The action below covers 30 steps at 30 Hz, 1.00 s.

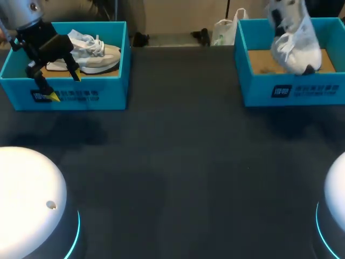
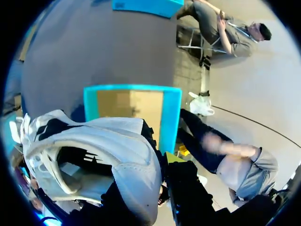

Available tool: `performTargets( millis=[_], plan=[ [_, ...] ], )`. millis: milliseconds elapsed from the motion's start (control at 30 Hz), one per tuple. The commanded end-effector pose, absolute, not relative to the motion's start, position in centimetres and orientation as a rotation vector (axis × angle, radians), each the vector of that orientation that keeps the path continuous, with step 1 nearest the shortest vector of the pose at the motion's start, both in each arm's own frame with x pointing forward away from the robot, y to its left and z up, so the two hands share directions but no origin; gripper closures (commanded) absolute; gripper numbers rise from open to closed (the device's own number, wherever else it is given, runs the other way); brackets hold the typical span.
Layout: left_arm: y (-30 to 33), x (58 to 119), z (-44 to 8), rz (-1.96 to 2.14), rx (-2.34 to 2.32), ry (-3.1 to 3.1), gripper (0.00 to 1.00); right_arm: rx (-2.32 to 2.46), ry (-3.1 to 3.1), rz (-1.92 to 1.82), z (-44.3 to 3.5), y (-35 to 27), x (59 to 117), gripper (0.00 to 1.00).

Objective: Take the shoe out of the shoebox, open the shoe tongue, remove and reinsert the insole, then place the shoe into the shoebox

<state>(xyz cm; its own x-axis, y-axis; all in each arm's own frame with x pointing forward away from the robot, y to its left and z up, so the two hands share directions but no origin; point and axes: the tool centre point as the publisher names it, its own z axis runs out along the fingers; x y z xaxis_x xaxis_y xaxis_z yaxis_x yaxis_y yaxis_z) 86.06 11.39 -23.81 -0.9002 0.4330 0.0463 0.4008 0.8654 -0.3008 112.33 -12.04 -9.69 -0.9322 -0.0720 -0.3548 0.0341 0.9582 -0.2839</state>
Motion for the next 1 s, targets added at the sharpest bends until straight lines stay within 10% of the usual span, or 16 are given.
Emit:
performTargets(
  millis=[33,1000],
  plan=[
    [11.4,86.0,-23.8,0.432,-0.656,-2.925,0.00,-0.079,2.773,-0.342,-10.2,-14.6,116.0,1.00],
    [11.4,86.0,-23.8,0.432,-0.656,-2.925,0.00,1.134,2.596,-0.377,-13.3,-25.4,118.0,1.00]
  ],
)
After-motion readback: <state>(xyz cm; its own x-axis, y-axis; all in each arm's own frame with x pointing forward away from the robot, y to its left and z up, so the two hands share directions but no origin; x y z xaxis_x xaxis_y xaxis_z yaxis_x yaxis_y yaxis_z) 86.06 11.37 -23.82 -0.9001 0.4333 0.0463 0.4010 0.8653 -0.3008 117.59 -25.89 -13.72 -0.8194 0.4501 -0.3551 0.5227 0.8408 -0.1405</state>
